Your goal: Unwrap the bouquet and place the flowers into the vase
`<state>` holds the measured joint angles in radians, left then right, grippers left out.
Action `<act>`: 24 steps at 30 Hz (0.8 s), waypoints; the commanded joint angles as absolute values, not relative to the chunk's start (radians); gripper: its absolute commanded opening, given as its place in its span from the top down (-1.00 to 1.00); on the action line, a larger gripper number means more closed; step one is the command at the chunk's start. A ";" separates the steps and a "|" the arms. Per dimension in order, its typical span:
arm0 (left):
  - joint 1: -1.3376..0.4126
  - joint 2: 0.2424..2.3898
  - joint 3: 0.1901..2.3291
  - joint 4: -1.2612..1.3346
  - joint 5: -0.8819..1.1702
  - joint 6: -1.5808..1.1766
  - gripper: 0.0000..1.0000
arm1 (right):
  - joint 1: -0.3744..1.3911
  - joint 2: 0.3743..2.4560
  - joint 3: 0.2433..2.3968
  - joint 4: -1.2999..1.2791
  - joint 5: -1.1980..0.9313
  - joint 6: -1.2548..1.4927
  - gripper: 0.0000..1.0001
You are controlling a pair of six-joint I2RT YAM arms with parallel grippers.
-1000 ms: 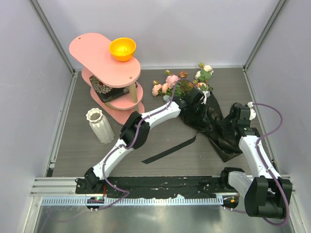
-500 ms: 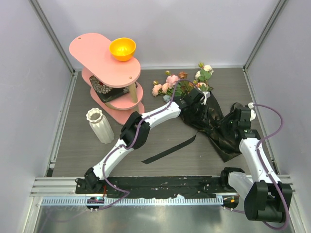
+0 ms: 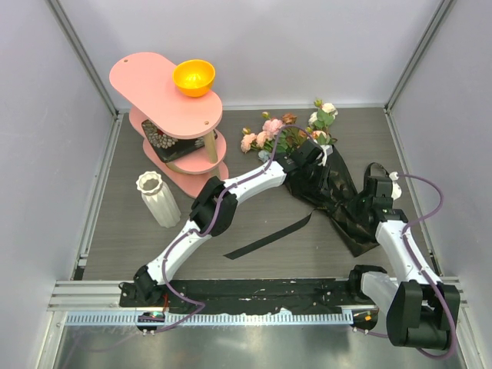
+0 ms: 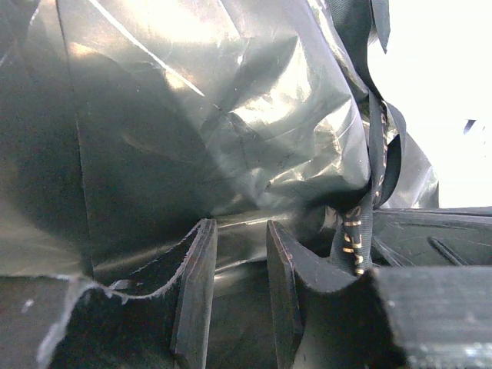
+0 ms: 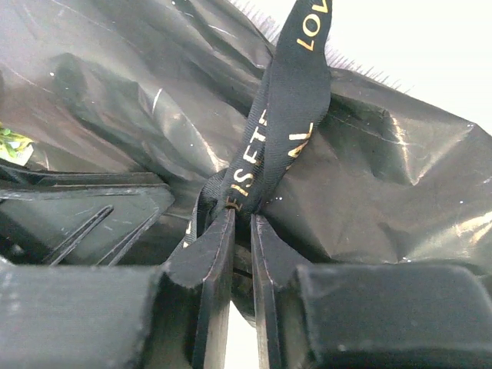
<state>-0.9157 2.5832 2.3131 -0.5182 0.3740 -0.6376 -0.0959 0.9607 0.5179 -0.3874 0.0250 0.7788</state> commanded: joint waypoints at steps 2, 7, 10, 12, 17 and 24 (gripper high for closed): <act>-0.911 2.569 2.339 -0.532 0.361 -0.614 0.27 | -0.101 0.989 0.500 -0.313 0.020 0.815 0.57; -0.911 2.571 2.339 -0.531 0.362 -0.614 0.27 | -0.101 0.971 0.497 -0.279 0.017 0.810 0.36; -0.911 2.572 2.339 -0.531 0.364 -0.615 0.27 | -0.101 0.962 0.497 -0.272 0.021 0.810 0.35; -0.911 2.576 2.339 -0.531 0.365 -0.615 0.28 | -0.101 0.960 0.488 -0.253 0.021 0.811 0.35; -0.911 2.576 2.332 -0.531 0.367 -0.615 0.27 | -0.101 0.969 0.494 -0.221 0.012 0.813 0.38; -0.911 2.585 2.327 -0.529 0.367 -0.615 0.27 | -0.103 0.925 0.515 -0.158 -0.006 0.772 0.10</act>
<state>-0.9150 2.5832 2.3131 -0.5224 0.3744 -0.6376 -0.0959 0.9672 0.4862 -0.2508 -0.0040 0.8005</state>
